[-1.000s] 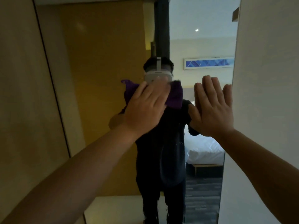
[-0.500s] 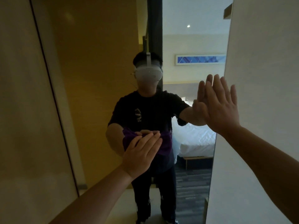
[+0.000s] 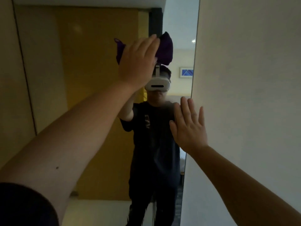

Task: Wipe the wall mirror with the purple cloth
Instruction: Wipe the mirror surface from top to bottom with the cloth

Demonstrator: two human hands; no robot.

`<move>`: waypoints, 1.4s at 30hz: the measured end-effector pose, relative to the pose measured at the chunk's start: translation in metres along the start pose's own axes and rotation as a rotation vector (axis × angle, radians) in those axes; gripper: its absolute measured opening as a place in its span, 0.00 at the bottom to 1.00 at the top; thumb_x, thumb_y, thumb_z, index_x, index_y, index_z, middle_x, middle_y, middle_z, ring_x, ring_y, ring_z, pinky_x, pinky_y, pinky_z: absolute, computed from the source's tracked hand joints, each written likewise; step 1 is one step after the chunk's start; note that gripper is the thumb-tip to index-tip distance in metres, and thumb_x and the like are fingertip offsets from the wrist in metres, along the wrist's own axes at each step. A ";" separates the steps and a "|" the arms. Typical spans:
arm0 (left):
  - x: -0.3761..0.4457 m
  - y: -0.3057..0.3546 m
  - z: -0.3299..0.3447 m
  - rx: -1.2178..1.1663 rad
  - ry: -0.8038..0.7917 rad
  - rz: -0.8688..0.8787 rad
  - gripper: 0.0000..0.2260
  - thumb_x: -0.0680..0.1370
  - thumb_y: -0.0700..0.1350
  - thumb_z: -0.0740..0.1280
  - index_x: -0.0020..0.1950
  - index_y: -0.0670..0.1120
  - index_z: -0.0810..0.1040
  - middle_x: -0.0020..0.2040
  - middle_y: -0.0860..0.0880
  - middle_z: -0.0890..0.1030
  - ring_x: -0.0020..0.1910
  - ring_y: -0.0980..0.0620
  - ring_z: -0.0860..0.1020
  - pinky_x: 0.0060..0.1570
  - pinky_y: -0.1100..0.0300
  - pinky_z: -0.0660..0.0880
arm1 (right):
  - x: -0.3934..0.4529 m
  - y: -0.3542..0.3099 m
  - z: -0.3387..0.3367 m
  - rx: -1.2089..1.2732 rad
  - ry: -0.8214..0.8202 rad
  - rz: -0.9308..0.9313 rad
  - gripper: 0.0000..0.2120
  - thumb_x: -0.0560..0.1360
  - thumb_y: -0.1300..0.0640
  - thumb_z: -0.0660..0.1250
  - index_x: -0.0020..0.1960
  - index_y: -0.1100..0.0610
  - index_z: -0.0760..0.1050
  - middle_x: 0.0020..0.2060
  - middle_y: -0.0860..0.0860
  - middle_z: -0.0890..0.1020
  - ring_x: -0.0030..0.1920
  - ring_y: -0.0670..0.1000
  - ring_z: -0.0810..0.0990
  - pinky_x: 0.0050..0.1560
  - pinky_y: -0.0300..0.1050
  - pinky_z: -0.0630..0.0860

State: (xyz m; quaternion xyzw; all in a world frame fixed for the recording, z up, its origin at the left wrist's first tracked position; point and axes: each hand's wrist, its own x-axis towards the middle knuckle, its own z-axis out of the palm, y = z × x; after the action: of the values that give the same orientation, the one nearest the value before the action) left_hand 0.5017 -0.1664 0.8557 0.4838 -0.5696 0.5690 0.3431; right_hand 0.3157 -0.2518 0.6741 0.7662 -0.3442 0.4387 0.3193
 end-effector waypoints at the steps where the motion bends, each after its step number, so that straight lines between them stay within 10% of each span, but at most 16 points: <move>1: 0.003 0.000 0.003 0.020 -0.029 -0.010 0.21 0.83 0.46 0.58 0.75 0.42 0.67 0.74 0.43 0.70 0.73 0.42 0.68 0.70 0.45 0.64 | 0.000 0.000 0.001 -0.001 0.017 -0.009 0.30 0.84 0.44 0.48 0.80 0.57 0.51 0.80 0.57 0.50 0.80 0.57 0.42 0.78 0.65 0.44; 21: -0.329 0.077 0.031 0.037 -0.208 0.232 0.23 0.79 0.44 0.66 0.74 0.46 0.69 0.76 0.46 0.68 0.76 0.46 0.64 0.73 0.46 0.64 | -0.001 0.004 0.002 0.167 0.085 -0.015 0.28 0.85 0.47 0.50 0.80 0.58 0.54 0.80 0.54 0.49 0.81 0.56 0.43 0.79 0.63 0.44; 30: -0.228 0.070 0.016 -0.138 -0.080 0.040 0.26 0.74 0.37 0.74 0.71 0.43 0.71 0.65 0.45 0.78 0.60 0.44 0.77 0.54 0.50 0.74 | 0.000 0.097 -0.002 0.037 -0.074 0.187 0.31 0.84 0.43 0.45 0.80 0.54 0.36 0.80 0.53 0.40 0.79 0.52 0.34 0.79 0.61 0.40; 42: 0.049 0.063 0.029 0.034 0.026 0.040 0.21 0.82 0.47 0.60 0.75 0.42 0.68 0.73 0.44 0.72 0.70 0.43 0.71 0.67 0.46 0.68 | 0.000 0.104 0.018 0.015 0.014 0.151 0.30 0.84 0.42 0.45 0.79 0.55 0.41 0.79 0.53 0.43 0.79 0.52 0.37 0.78 0.63 0.43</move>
State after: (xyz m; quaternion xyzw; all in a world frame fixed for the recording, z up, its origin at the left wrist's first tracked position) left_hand 0.4329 -0.2104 0.8785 0.4704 -0.5650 0.5916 0.3308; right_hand 0.2399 -0.3244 0.6858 0.7374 -0.3956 0.4693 0.2820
